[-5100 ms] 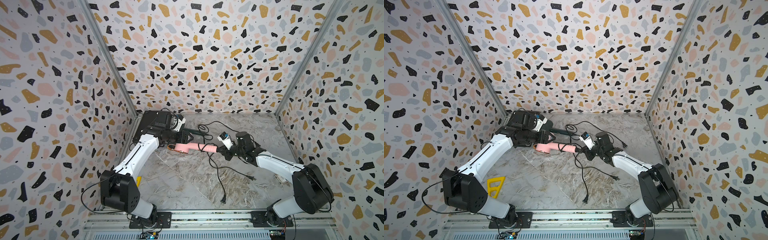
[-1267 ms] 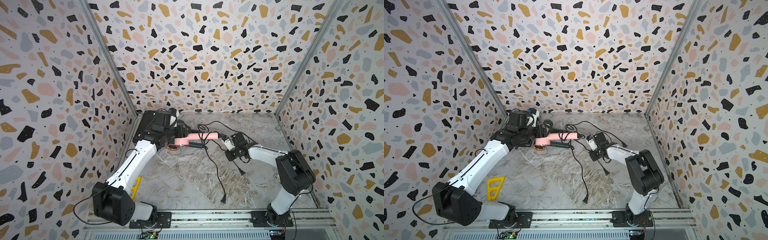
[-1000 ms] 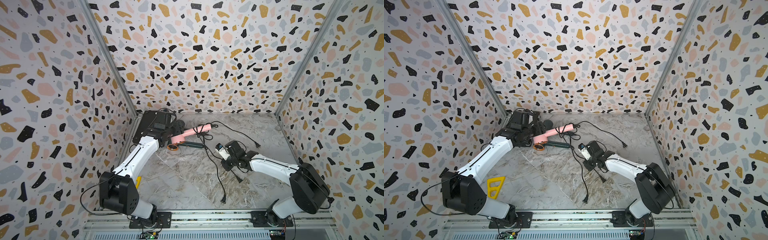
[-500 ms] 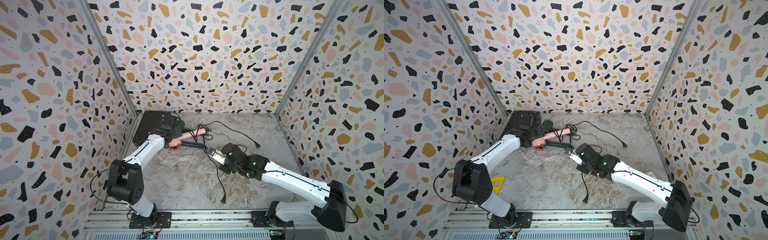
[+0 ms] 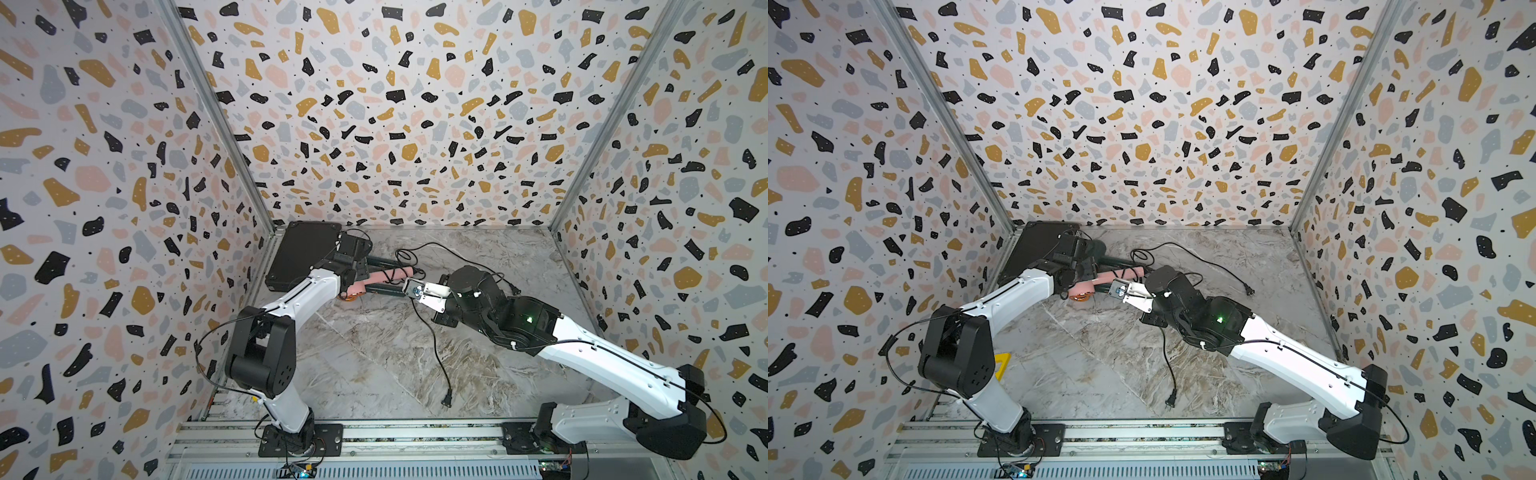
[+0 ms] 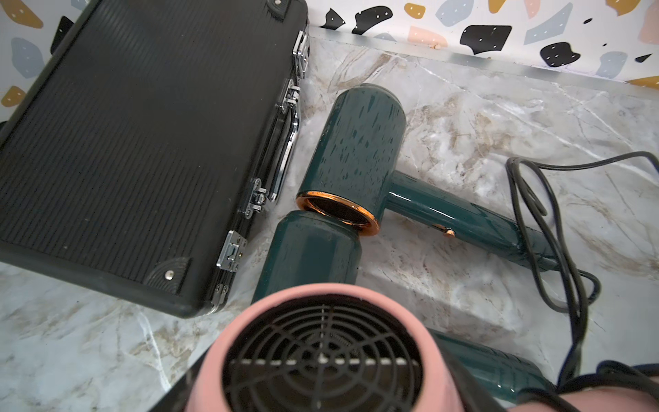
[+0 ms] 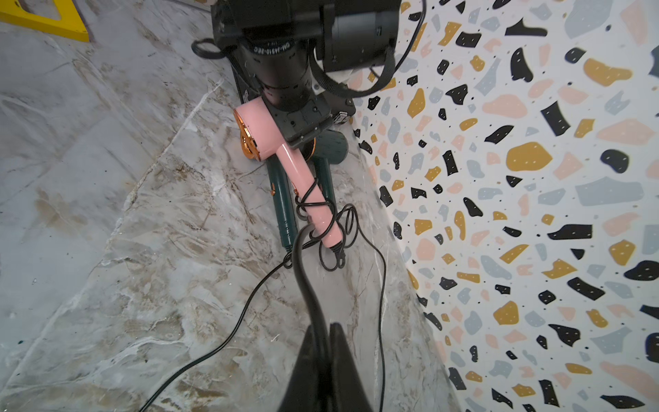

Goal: Wrap the cord around the hair dryer
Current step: Wrap the power cord around the hair dryer.

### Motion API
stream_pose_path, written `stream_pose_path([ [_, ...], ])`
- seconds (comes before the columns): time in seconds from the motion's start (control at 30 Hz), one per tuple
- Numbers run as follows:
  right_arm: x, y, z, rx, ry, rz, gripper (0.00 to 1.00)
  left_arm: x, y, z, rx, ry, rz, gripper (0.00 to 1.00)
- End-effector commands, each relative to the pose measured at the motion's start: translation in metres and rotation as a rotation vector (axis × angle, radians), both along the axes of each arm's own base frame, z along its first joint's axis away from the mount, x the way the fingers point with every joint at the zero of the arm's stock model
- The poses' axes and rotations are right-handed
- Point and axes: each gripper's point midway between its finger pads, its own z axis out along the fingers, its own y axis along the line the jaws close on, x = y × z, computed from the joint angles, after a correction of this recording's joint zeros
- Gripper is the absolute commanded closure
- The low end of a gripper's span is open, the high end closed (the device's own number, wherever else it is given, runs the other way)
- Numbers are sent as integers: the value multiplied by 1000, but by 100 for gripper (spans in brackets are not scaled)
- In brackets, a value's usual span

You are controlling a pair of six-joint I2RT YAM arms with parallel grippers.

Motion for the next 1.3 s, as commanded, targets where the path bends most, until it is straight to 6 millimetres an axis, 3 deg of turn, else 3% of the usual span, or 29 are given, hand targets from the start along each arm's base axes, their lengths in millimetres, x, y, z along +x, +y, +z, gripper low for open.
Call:
stream_pose_path([
  [0.0,-1,-1,64,93,-137,16,100,10,16,1,88,-57,57,100],
  [0.33,20,10,113,112,-258,13,100,4,10,-3,150,-57,12,100],
  [0.47,58,0,127,176,-226,-39,100,1,0,1,141,-64,-50,100],
  [0.7,125,-5,111,221,-107,-99,100,-21,-53,9,98,-61,-355,100],
  [0.9,205,-28,61,233,47,-230,100,-47,-83,17,2,-81,-528,100],
  [1.03,255,-52,4,272,193,-338,100,-59,-96,26,-187,-67,-592,100],
  [1.17,285,-75,-62,282,335,-418,100,-65,-96,39,-273,-81,-607,100],
  [1.27,295,-93,-115,266,446,-474,100,-62,-88,48,-361,-95,-589,100],
])
